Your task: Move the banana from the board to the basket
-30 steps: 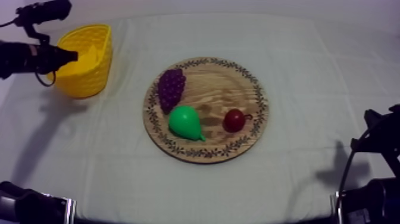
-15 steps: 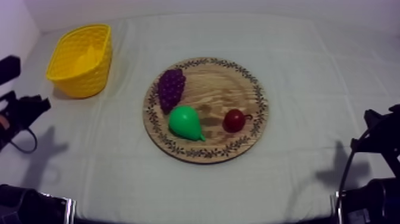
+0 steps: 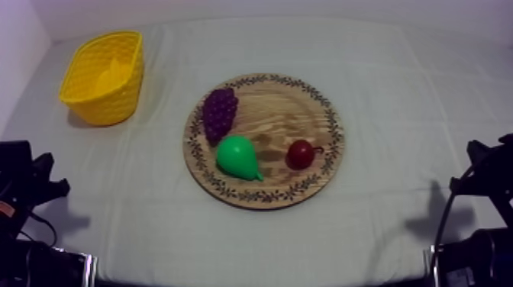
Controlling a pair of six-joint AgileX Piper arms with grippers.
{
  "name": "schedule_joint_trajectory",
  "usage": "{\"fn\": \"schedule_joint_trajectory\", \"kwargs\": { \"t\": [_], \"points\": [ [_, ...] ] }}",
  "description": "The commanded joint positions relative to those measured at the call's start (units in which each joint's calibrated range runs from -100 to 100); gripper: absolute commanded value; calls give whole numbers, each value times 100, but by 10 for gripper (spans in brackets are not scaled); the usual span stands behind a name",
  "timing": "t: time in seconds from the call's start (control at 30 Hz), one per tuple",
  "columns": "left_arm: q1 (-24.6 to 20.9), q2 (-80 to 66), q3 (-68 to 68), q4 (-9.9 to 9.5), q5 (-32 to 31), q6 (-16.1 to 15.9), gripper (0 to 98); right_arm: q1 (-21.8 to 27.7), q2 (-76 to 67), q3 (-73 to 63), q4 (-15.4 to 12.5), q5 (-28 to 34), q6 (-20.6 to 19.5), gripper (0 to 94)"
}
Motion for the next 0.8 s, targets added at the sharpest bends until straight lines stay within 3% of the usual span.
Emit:
{"fn": "schedule_joint_trajectory", "kwargs": {
  "t": [0.0,0.17,0.37,0.47,0.77],
  "points": [
    [31,-404,-22,32,186,-349,2,0,-2,-3,1,3,1,3],
    [88,-817,-86,65,521,-325,2,0,-2,-3,1,3,1,3],
    [123,-898,-59,69,436,849,2,0,-2,-3,1,3,2,3],
    [126,-905,-32,69,366,1229,2,0,-2,-3,1,3,3,3],
    [128,-908,-18,69,331,1181,2,0,-2,-3,1,3,1,3]
  ]
}}
